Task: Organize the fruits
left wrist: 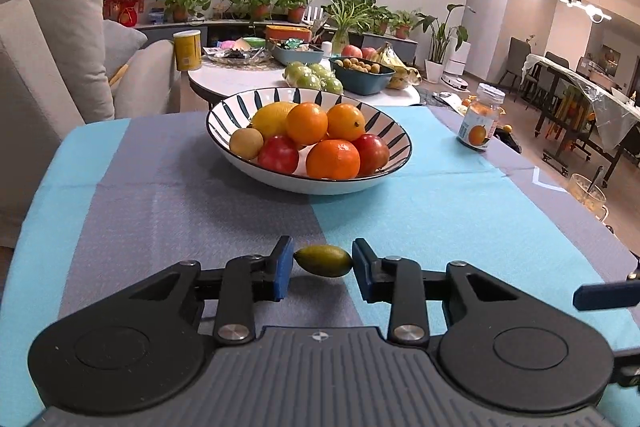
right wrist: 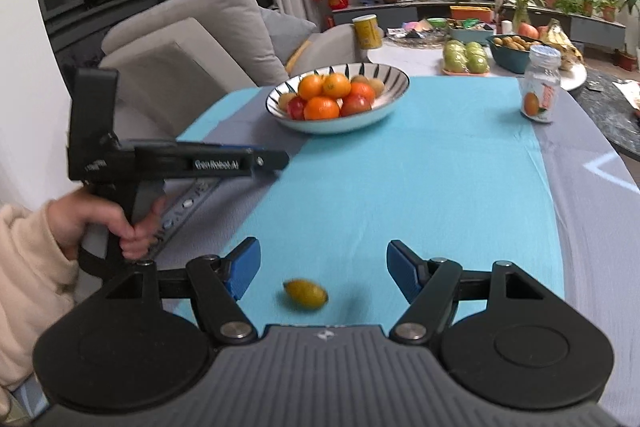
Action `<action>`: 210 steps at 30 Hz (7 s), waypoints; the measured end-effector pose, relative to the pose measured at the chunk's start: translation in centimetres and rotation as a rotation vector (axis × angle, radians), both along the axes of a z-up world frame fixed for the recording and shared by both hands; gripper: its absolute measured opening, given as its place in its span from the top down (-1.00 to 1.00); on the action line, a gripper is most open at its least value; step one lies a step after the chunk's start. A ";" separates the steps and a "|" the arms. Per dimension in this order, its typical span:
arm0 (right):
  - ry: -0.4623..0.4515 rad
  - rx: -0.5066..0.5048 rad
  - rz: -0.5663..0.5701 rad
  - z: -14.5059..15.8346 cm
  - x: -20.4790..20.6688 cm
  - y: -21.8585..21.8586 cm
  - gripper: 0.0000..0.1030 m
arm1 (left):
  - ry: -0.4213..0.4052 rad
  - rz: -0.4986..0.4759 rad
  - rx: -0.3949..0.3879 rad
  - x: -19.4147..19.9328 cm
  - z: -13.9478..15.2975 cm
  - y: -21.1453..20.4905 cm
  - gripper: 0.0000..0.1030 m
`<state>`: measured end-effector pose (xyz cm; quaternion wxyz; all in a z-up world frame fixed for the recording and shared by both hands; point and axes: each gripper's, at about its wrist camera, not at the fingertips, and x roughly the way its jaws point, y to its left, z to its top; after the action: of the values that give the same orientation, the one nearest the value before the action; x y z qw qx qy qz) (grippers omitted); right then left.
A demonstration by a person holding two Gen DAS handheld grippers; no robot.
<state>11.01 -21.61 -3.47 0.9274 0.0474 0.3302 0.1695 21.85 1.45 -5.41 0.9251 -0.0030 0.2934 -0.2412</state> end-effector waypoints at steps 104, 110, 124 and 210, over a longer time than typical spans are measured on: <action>-0.140 -0.047 -0.316 4.4 13.5 3.1 -0.30 | -0.095 0.052 -0.160 7.5 6.3 1.5 0.41; -0.132 -0.017 -0.302 4.7 14.8 2.5 -0.30 | -0.069 0.058 -0.175 8.8 5.7 1.4 0.41; 0.006 0.137 -0.241 4.4 18.8 0.7 -0.30 | 0.005 0.071 -0.212 12.6 4.5 1.8 0.41; 0.087 0.126 -0.148 8.1 14.3 1.2 -0.32 | -0.148 0.197 -0.076 3.1 9.3 1.9 -0.56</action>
<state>25.34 -20.36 4.59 0.9174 0.1371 0.3544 0.1185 24.94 3.31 3.90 0.9626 -0.0488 0.2133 -0.1596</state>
